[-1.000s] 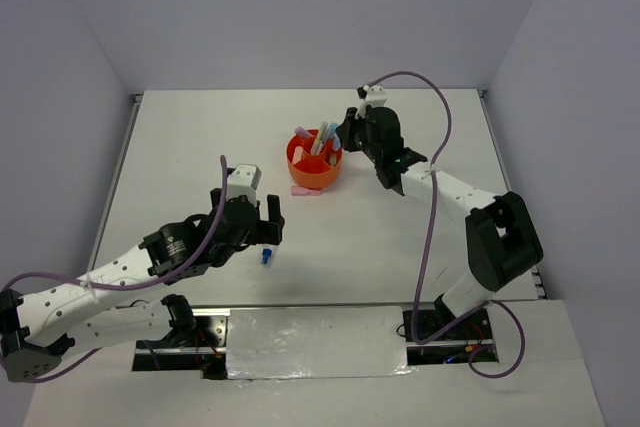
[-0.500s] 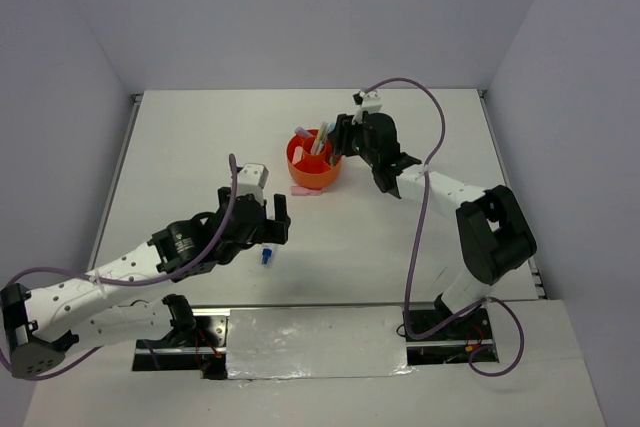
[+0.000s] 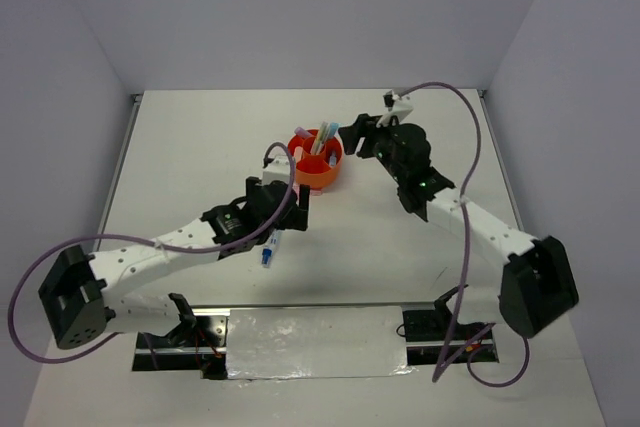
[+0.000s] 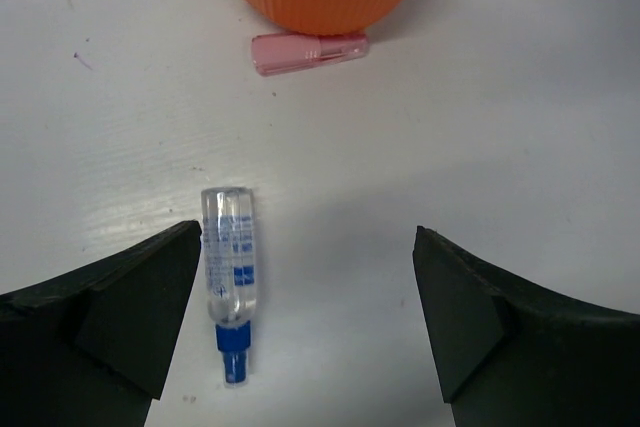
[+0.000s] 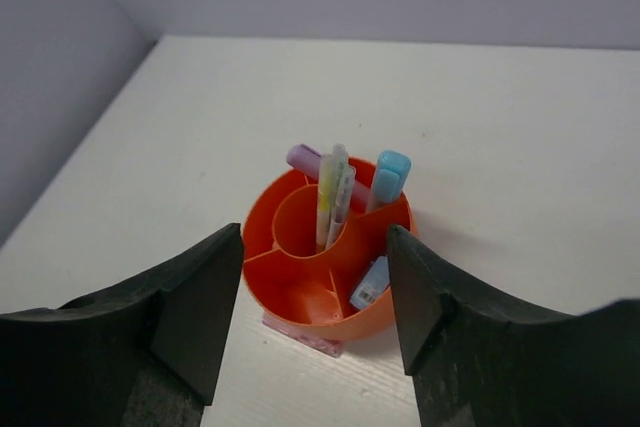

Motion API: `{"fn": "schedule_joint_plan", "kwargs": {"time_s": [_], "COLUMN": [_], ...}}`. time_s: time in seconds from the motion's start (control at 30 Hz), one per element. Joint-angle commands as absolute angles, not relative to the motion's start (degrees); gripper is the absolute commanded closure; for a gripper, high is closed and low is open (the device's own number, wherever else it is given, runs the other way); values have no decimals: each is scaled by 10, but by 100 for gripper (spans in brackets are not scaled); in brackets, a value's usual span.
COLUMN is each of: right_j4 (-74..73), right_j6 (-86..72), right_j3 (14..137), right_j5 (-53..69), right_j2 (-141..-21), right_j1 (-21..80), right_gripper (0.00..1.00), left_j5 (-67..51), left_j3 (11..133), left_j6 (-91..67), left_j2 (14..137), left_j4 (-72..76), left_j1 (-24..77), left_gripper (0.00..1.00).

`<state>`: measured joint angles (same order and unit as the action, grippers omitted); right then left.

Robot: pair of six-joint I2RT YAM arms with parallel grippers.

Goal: Sort the stationery into containers
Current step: Place the stationery in the storage box, then pick up the stationery from the center of the board.

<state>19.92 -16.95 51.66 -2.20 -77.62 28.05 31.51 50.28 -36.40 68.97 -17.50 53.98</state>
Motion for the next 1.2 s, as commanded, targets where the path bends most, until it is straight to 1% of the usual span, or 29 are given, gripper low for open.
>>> {"fn": "schedule_joint_plan", "kwargs": {"time_s": [0.0, 0.13, 0.27, 0.3, 0.37, 0.4, 0.5, 0.57, 0.7, 0.9, 0.93, 1.17], "right_j4": [195, 157, 131, 127, 120, 120, 113, 106, 91, 99, 102, 110], "right_j6": [-204, -216, -229, -234, -249, -257, -272, -275, -266, -262, -262, -265], "right_j3": [482, 426, 378, 360, 340, 322, 300, 293, 289, 273, 272, 263], "right_j5": [-64, -58, -35, -33, -26, -21, -4, 13, 46, 90, 94, 110], "right_j2": [-686, -587, -513, -484, -455, -428, -383, -358, -333, -313, -310, -287], "right_j1": [278, 277, 277, 276, 275, 274, 275, 275, 276, 276, 276, 276], "right_gripper": [32, 30, 26, 24, 23, 19, 18, 17, 17, 17, 17, 17], "left_j5": [294, 308, 346, 354, 373, 394, 417, 421, 417, 389, 372, 345], "left_j3": [532, 562, 577, 577, 579, 581, 589, 598, 618, 603, 597, 590], "left_j6": [-328, -304, -321, -329, -357, -366, -377, -357, -330, -320, -317, -304], "left_j2": [743, 814, 884, 894, 921, 931, 982, 1004, 1051, 1063, 1063, 1082], "left_j4": [-87, -49, -17, -5, 15, 26, 66, 90, 113, 139, 149, 165], "left_j1": [507, 501, 499, 499, 500, 499, 499, 497, 492, 468, 464, 451], "left_gripper": [1, 1, 1, 1, 1, 1, 1, 1, 1, 1, 1, 1]}}
